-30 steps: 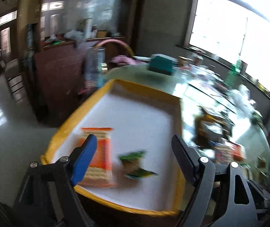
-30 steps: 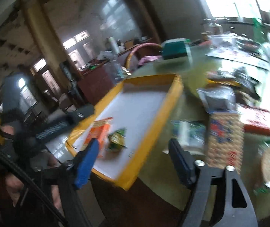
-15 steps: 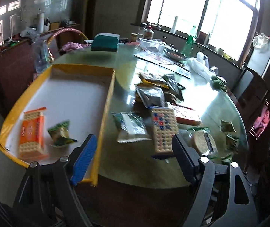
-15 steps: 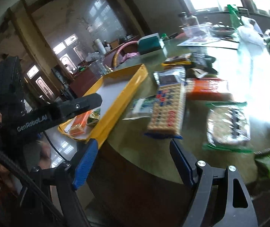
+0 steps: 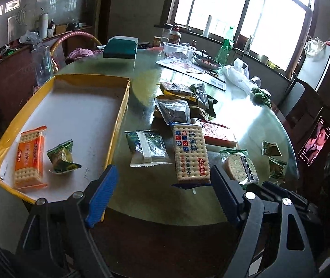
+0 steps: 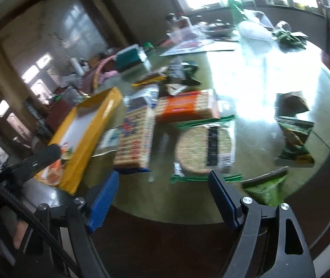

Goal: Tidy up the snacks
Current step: 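Withdraw both tools from the tray back over the snacks, then grasp the blue-and-white cracker pack with left tool while right tool grasps the round cracker pack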

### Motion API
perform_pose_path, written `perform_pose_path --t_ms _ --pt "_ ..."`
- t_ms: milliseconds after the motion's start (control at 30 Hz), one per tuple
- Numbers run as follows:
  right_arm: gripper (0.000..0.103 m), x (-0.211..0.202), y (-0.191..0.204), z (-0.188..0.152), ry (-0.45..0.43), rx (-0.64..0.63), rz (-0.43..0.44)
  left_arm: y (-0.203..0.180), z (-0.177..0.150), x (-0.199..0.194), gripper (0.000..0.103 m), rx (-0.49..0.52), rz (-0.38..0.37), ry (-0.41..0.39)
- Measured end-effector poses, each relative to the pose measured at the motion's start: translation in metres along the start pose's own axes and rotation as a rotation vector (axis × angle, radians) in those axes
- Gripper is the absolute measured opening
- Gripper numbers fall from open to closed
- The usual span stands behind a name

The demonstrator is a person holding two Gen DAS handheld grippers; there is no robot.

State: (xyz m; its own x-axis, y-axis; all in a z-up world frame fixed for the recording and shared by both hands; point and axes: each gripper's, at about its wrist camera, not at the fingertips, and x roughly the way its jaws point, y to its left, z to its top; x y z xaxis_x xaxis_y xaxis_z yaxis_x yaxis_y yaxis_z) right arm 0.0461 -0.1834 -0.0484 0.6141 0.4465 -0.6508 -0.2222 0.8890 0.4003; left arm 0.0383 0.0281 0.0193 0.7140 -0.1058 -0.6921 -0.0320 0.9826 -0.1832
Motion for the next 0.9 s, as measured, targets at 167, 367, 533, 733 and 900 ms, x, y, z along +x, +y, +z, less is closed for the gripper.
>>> perform_pose_path --t_ms 167,367,533,733,900 --pt "0.083 0.009 -0.013 0.009 0.015 0.046 -0.078 0.002 -0.002 0.007 0.082 -0.006 -0.002 0.014" --pt "0.083 0.027 -0.017 0.022 0.042 0.053 -0.172 0.006 -0.003 0.016 0.082 -0.012 -0.008 0.030" --pt "0.083 0.052 -0.013 0.029 0.109 0.005 -0.274 0.008 -0.001 0.020 0.082 -0.005 -0.014 0.030" --pt "0.083 0.066 -0.006 0.031 0.115 -0.053 -0.361 0.009 -0.001 0.028 0.082 -0.002 -0.016 0.053" --pt "0.084 0.074 0.005 0.026 0.097 -0.113 -0.408 0.008 -0.002 0.038 0.082 0.002 -0.012 0.078"
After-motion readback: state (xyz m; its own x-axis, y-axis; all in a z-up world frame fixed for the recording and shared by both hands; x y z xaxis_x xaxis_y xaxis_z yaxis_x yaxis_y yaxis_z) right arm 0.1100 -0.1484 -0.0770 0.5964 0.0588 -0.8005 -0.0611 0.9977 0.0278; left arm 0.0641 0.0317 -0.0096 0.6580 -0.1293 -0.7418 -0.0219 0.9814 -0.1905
